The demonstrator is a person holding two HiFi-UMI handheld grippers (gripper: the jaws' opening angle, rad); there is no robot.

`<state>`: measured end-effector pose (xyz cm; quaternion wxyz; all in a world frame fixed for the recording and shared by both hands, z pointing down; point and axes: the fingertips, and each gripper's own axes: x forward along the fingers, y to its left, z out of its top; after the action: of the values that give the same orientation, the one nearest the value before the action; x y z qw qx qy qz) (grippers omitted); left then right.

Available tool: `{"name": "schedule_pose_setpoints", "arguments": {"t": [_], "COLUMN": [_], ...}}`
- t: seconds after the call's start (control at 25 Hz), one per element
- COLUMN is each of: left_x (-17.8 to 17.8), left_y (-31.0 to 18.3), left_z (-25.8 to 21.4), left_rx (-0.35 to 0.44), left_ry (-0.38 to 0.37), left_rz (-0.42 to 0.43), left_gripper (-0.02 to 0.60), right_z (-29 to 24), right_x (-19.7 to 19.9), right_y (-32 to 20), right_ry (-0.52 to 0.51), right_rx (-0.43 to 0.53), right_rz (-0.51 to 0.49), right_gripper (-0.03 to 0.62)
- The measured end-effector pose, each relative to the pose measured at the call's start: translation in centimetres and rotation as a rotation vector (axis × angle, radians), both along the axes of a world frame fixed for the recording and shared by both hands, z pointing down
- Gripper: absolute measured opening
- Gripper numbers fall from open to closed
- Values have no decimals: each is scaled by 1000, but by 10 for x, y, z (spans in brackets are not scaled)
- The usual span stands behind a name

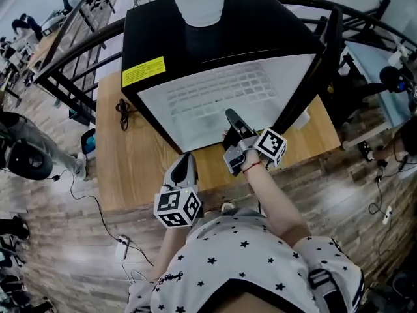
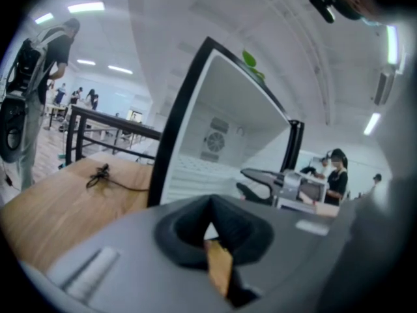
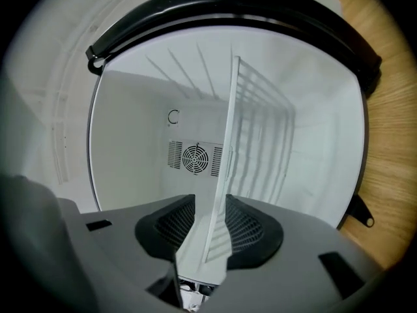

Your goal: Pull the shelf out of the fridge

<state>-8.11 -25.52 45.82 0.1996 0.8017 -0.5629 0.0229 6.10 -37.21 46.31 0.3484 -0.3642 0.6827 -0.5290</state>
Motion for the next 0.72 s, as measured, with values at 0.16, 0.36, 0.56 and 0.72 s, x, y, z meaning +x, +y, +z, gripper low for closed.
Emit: {"name": "schedule_pose_setpoints", "arguments": {"t": [0.16, 0.36, 0.56, 0.72], "left_x": [-7, -15, -16, -17], "left_y": [2, 3, 4, 5], "left_z": [1, 2, 4, 7], "left_rx": [-2, -4, -14, -28], "left_ry": [5, 6, 0, -5], "left_rz": [-43, -82, -102, -114], "left_gripper": [8, 8, 8, 8], "right_z": [1, 0, 5, 9], "right_x": [-3, -8, -6, -8], "right_y": [-17, -38, -58, -72], "right_ry": [-8, -25, -51, -58], "right_rx": [-14, -15, -49, -85], "right_rz": [10, 24, 50, 71], "right_gripper": [110, 110, 110, 109]}}
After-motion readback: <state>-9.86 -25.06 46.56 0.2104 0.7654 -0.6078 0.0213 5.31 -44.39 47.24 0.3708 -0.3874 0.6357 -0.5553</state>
